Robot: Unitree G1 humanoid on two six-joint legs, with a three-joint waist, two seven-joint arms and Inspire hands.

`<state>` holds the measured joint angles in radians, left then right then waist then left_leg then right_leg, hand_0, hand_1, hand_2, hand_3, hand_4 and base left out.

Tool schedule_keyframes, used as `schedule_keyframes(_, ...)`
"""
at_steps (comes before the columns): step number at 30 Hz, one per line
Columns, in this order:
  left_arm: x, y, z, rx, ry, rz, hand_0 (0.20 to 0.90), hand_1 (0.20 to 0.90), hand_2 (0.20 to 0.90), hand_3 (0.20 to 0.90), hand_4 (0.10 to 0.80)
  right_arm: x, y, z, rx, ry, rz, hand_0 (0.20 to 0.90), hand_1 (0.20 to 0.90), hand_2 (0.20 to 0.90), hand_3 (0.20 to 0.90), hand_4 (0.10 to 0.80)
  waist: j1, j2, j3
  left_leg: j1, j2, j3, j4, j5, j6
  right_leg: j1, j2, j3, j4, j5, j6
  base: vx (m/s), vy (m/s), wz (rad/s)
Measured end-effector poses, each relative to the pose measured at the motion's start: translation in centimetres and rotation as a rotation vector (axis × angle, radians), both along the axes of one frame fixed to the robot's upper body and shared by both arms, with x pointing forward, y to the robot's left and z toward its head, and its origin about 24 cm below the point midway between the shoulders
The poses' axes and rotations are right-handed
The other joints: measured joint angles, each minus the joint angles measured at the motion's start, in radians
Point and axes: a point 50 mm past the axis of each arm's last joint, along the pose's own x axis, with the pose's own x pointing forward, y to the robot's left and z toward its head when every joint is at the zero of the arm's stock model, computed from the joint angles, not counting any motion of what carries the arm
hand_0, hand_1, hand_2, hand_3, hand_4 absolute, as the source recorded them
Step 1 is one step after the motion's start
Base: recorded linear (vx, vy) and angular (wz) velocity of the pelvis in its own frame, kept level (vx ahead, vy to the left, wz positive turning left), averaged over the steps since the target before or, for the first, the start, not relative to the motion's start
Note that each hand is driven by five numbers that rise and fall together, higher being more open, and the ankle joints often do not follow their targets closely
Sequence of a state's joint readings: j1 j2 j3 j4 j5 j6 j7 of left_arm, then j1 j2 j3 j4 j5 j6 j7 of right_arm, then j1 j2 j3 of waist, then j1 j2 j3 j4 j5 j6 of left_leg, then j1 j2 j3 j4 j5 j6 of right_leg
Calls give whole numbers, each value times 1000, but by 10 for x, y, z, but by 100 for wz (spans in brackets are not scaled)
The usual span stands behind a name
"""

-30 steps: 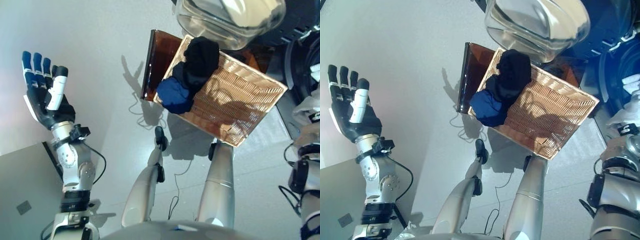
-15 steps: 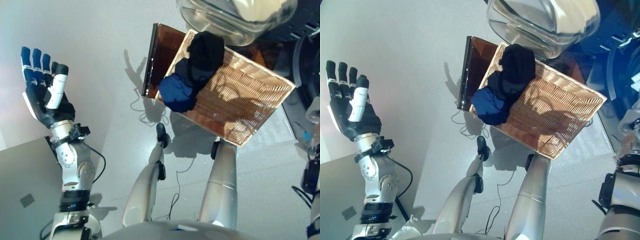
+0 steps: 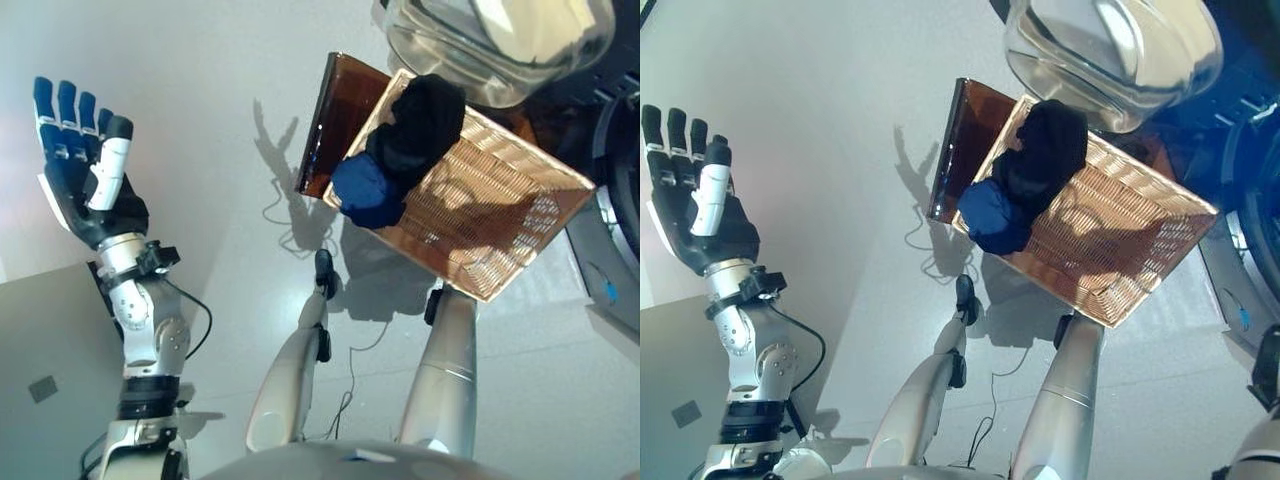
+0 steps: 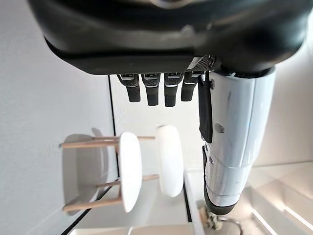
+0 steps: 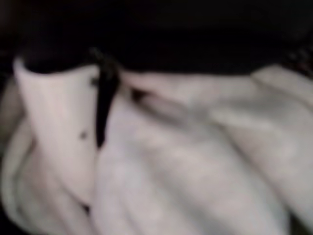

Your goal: Pick up the clothes and place them into the washing machine

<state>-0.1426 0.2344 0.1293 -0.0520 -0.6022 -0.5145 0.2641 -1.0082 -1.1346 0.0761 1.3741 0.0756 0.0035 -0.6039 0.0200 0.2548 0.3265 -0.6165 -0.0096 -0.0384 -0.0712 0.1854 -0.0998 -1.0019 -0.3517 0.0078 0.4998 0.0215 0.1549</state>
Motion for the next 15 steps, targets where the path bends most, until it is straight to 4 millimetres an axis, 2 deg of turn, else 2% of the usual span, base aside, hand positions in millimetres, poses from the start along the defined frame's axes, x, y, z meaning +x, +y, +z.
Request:
schedule_keyframes(6, -1, 4, -1, 1, 12, 19, 900, 900, 900, 900, 800, 0, 0, -1, 2, 57, -29, 200, 200, 200, 200, 300, -5, -5, 4, -3, 1, -8, -2, 0, 0, 3, 1, -4, -7, 1, 1, 1, 17, -4)
schedule_keyframes(15, -3, 5, -2, 6, 21, 39, 900, 900, 900, 900, 800, -7, -4, -11, -133, 379, -132, 200, 200, 200, 200, 300, -19, -1, 1, -10, 0, -3, -4, -6, 6, 4, 2, -5, -32, 9, 7, -13, 31, -7)
